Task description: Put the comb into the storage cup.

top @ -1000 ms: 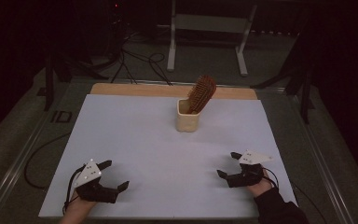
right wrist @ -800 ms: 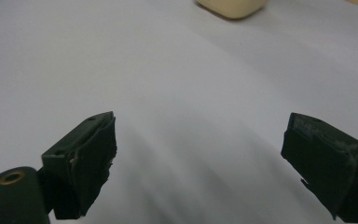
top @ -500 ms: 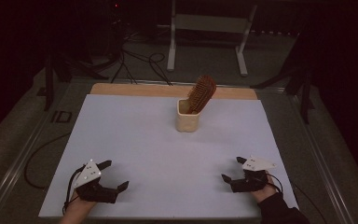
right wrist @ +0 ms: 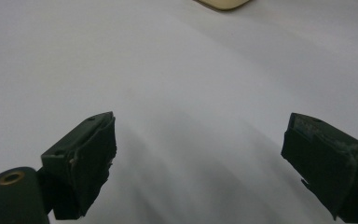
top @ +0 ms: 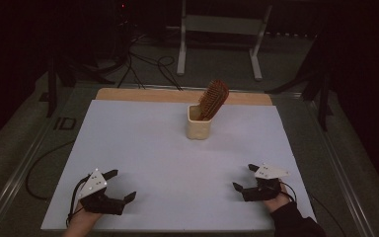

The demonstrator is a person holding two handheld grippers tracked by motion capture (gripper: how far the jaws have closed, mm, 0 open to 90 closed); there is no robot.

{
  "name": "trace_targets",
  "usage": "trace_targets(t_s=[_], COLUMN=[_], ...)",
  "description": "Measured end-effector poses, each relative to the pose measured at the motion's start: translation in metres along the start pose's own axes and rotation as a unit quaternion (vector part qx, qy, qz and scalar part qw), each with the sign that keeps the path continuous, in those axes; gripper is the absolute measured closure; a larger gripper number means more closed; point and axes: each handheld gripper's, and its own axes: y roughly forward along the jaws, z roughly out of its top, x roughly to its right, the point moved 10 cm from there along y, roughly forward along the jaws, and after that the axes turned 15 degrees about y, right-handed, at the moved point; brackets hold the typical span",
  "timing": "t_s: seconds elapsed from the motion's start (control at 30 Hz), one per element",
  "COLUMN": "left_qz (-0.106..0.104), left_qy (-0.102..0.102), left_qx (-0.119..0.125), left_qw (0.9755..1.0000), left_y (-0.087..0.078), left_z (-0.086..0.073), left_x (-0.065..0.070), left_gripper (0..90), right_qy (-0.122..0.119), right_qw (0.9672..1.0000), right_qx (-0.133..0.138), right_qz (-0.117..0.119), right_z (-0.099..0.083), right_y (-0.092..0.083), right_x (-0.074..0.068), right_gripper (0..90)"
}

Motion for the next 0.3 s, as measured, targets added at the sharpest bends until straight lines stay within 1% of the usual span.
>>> trace_targets(t_s=[0.13,0.2,0.27,0.3], left_qz=[0.000,0.000,0.001,0.001], left_qy=[-0.001,0.002,0.001,0.000], left_qx=[-0.001,-0.002,0.000,0.000], left_qw=[1.0000,1.0000,1.0000,1.0000], left_y=[0.0003,-0.0001,-0.0006,-0.0008], left_z=[-0.0005,-0.0003,0.0002,-0.0001], left_x=[0.0001,0.0001,-0.0002,-0.0003], left_gripper=[0.0,0.0,0.0,0.0], right_qy=[-0.001,0.000,-0.002,0.002], right_qw=[1.0000,1.0000,1.0000,1.0000], right_qx=[0.001,0.000,0.000,0.000], right_qz=[0.000,0.003,0.000,0.002], right_z=[0.0001,0.0000,0.0001,0.0004], right_y=[0.0001,0.0000,0.0000,0.0000], right_x=[0.0009,0.0002,0.0003,0.0001], right_gripper=[9.5,9.5,9.5,9.5])
